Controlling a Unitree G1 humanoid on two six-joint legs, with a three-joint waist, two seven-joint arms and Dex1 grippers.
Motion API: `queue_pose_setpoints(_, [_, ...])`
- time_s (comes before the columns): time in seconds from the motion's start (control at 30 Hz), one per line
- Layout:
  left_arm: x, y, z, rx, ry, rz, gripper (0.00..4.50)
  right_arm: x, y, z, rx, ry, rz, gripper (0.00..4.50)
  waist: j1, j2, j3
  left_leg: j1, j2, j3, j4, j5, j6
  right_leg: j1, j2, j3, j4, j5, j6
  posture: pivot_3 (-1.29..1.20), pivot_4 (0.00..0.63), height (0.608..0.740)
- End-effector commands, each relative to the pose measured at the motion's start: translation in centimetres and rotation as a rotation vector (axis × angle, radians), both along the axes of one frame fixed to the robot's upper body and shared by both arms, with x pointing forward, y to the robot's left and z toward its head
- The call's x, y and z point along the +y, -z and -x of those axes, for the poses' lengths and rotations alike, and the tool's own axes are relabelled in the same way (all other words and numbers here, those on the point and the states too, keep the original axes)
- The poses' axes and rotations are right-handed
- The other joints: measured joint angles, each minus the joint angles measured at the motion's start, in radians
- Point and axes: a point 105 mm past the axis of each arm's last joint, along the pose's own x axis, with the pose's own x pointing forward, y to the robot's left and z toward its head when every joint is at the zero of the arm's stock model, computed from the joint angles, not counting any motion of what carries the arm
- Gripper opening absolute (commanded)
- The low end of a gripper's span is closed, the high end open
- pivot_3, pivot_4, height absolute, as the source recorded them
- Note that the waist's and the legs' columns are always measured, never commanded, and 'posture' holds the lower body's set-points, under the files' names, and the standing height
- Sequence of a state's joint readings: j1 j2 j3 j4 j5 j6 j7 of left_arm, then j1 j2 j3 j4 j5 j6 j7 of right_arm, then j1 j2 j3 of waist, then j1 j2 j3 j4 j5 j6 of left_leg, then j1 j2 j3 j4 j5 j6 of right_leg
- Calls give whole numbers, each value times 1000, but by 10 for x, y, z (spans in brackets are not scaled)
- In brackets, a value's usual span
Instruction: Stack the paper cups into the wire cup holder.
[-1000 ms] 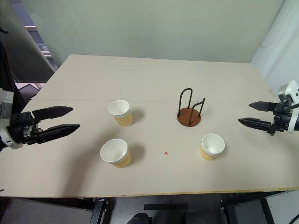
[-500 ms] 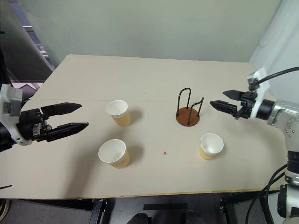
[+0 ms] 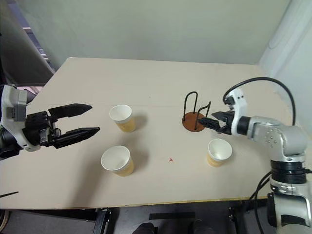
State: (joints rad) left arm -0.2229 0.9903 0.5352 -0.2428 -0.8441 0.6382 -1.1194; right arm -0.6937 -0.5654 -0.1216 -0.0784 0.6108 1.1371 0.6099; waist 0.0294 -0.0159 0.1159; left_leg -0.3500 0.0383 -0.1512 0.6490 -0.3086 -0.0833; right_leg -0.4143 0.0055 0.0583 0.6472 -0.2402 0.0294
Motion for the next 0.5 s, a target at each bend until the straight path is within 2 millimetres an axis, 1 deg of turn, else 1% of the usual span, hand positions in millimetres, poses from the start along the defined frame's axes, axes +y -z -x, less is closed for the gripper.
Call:
queue_pose_setpoints(0.03, [-9, -10, 6, -61, 26, 2, 4500, 6, -6, -11, -51, 35, -4, 4464, 0, 0, 0, 0, 0, 0, 0, 0, 0, 0, 0, 0, 0, 0, 0, 0, 150, 740])
queue_pose_setpoints(0.23, [-20, -7, 8, -54, 53, 18, 4500, 18, -4, -26, -67, 66, -37, 4464, 2, 0, 0, -1, 0, 0, 0, 0, 0, -1, 0, 0, 0, 0, 0, 0, 150, 740])
queue_pose_setpoints(0.43, [-24, -6, 11, -51, 55, 27, 4500, 23, -7, -40, -114, 106, -56, 4464, 4, 0, 0, -1, 0, 0, 0, 0, -1, -1, 0, 0, 0, 0, 0, 0, 150, 740])
queue_pose_setpoints(0.5, [-24, -6, 11, -50, 52, 29, 4500, 25, -10, -44, -131, 112, -64, 4110, 4, 0, 0, -1, 0, 0, 0, -1, -1, -2, 0, 0, 1, 0, 0, 0, 150, 740])
